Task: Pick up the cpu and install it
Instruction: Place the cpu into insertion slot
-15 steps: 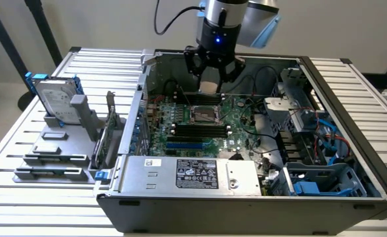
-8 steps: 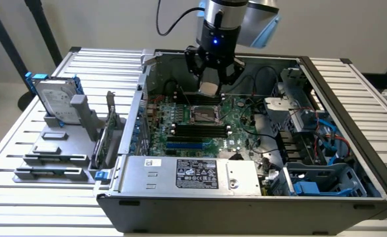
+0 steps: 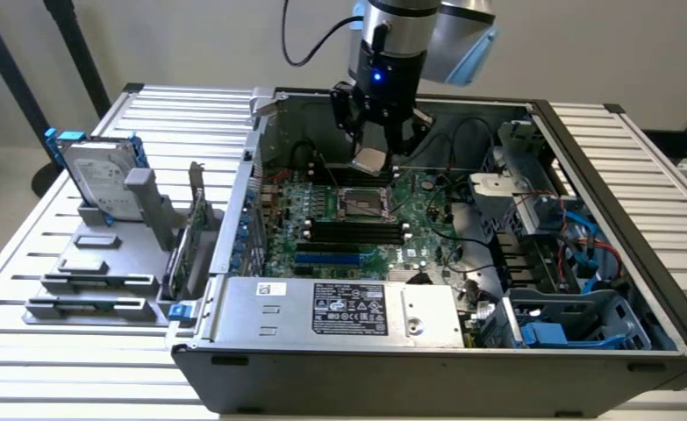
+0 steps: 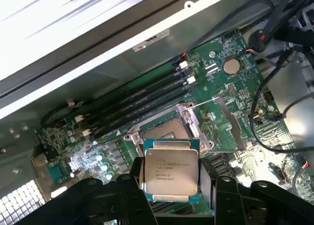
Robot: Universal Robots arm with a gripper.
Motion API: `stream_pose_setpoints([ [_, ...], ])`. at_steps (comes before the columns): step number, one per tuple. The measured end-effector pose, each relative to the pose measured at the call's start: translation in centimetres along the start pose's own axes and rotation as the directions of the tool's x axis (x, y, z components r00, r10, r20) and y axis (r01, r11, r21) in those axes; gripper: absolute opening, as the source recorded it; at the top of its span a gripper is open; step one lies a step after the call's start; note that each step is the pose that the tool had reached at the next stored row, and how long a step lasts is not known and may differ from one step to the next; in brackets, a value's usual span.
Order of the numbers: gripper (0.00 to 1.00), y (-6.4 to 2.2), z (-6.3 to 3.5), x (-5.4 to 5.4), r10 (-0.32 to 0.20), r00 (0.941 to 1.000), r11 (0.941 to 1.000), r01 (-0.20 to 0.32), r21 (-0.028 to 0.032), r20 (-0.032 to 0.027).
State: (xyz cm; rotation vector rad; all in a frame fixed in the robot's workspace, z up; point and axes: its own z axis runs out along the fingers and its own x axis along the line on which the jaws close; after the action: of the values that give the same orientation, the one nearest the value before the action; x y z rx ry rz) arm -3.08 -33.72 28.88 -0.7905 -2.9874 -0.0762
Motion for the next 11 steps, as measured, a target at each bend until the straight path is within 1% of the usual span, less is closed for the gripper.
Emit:
stream_pose_setpoints([
  [3,0.55,-0.01,0.20,-0.01,0.055,0.9985,0.9985,-0.055,-0.0035,0.0019],
  [6,0.55,-0.01,0.41,-0.03,0.109,0.9940,0.9940,-0.109,-0.0070,0.0034],
  [8,0.55,-0.02,0.56,-0.03,0.145,0.9894,0.9894,-0.145,-0.0094,0.0044],
  [11,0.55,-0.03,0.78,-0.05,0.199,0.9800,0.9800,-0.199,-0.0128,0.0054],
])
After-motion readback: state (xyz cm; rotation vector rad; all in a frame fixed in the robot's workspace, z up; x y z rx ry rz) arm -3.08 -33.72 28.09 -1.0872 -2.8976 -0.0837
